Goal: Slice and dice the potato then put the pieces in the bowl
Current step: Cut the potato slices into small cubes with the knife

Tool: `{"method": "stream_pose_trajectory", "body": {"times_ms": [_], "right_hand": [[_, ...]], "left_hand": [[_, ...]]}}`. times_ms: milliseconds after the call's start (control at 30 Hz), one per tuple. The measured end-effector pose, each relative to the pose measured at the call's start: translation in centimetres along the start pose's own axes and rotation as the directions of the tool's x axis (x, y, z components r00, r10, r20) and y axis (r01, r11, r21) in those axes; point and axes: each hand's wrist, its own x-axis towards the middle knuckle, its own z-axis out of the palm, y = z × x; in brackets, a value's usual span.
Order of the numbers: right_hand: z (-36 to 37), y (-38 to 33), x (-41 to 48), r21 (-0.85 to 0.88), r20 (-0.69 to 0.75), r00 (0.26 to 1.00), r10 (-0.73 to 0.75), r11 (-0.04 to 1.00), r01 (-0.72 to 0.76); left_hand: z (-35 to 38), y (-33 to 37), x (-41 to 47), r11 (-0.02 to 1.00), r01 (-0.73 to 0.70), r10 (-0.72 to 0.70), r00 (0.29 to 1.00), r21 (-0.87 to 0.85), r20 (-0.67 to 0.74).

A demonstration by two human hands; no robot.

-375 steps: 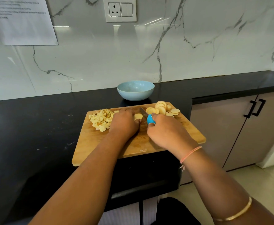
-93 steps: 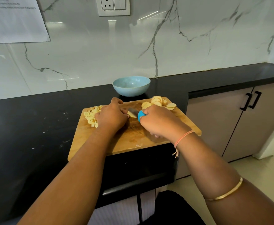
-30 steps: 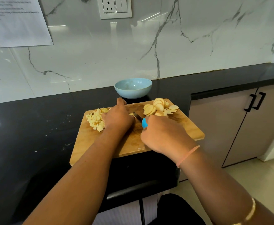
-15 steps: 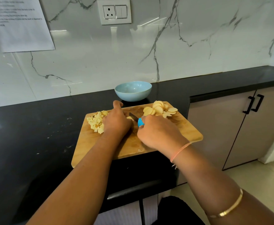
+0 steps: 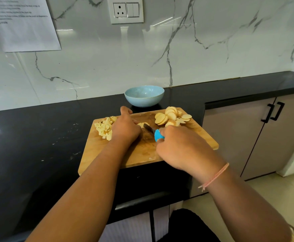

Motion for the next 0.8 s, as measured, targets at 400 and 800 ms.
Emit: {"method": "stream_pose_trajectory", "body": {"times_ms": [400, 800], "right_hand": [[2.2, -0.5, 3.2, 0.011, 0.017, 1.0, 0.005, 1.0, -0.006], [1.4, 0.1, 0.6, 0.048, -0.035, 0.999, 0.008, 0.999, -0.006]], "left_hand": [[0.2, -0.2, 0.0, 0.999, 0.019, -0.022, 0.999, -0.046, -0.05], [0.2, -0.2, 0.0, 0.999, 0.025, -0.026, 0.999, -0.044, -0.038]]}}
